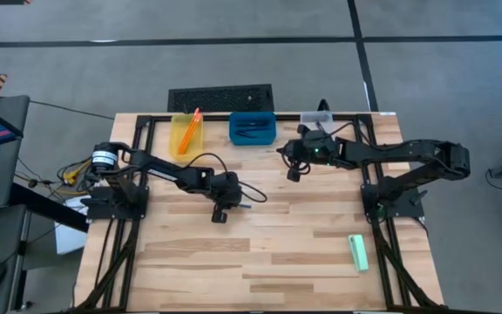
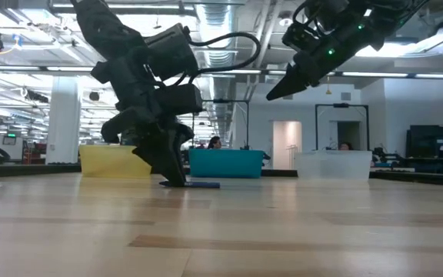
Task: Sort crayons/erasers/pens/pencils in bins
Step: Put the blue crayon into the transparent white bin
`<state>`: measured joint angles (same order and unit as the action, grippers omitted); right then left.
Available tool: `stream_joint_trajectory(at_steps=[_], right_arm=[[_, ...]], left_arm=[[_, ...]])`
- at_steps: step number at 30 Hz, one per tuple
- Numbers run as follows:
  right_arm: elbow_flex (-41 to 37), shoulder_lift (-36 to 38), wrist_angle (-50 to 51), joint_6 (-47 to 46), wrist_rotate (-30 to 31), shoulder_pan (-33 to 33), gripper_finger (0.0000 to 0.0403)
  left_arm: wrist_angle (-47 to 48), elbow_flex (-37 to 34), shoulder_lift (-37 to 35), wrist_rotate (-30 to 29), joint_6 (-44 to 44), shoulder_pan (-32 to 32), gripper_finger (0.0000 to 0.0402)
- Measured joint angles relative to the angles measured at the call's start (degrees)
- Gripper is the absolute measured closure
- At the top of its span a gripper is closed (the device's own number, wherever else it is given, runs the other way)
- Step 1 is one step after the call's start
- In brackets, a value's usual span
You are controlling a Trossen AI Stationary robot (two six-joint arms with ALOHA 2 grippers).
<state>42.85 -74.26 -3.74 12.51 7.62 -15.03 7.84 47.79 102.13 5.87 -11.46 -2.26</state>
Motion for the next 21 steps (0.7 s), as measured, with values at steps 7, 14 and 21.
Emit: stream_joint_trajectory(at_steps=[7, 14, 21], right_arm=[[0.0, 0.0, 1.42, -0.04, 0.0, 0.04, 0.0401], [0.0, 0.01, 5.12, -0.04, -0.02, 0.04, 0.0401], [-1.29, 0.06, 3.35, -0.9, -0.66, 0.02, 0.0401]], left_arm=[[1.79, -0.41, -2.4, -0.25, -1.27, -0.05, 0.0387], [9.31, -0.78, -7.57, -0.56, 0.87, -1.54, 0.0392], [5.98, -7.41, -12.58, 3.94, 4.49, -1.92, 0.0393]])
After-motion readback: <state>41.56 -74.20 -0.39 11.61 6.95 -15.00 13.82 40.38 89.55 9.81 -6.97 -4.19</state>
